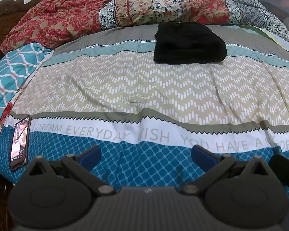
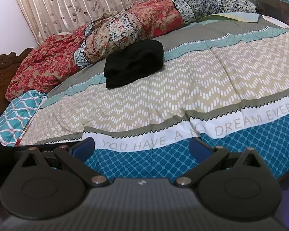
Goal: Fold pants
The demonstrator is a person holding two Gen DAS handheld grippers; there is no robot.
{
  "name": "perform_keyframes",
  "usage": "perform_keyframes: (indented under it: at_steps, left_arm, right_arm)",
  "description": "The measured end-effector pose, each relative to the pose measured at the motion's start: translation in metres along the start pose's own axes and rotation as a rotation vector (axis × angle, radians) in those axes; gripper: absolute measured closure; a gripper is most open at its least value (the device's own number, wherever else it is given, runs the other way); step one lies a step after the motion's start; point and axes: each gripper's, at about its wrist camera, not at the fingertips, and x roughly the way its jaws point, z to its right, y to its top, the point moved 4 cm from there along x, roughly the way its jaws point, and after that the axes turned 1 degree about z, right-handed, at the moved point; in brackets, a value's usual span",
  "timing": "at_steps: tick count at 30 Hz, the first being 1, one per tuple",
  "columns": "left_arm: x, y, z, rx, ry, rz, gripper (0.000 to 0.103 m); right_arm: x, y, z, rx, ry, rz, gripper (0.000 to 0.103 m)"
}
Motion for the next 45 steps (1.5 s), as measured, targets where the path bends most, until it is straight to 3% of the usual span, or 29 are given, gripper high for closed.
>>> perform_keyframes:
  at_steps: [27,35,39,45]
  left_arm:
    - [-0.005,0.002,0.002,-0.004,-0.025,0.021,0.0]
    - [-0.025,0.007,0.004,-0.012,-0.081,0.125,0.0]
    - [-0.034,0.01,0.008,0.011,-0.073,0.182,0.0]
    - [-0.03,0.01,0.013,0.048,-0.041,0.166,0.0]
  right_arm:
    - [0.0,-0.002,-0.001,0.003,0.005,-0.008,0.0]
    - [0.0,-0.001,0.0,0.001,0.006,-0.003,0.0]
    - [0.0,0.0,0.001,0.001,0.006,-0.003,0.0]
    - [0.0,0.0,0.001,0.001,0.008,-0.005,0.0]
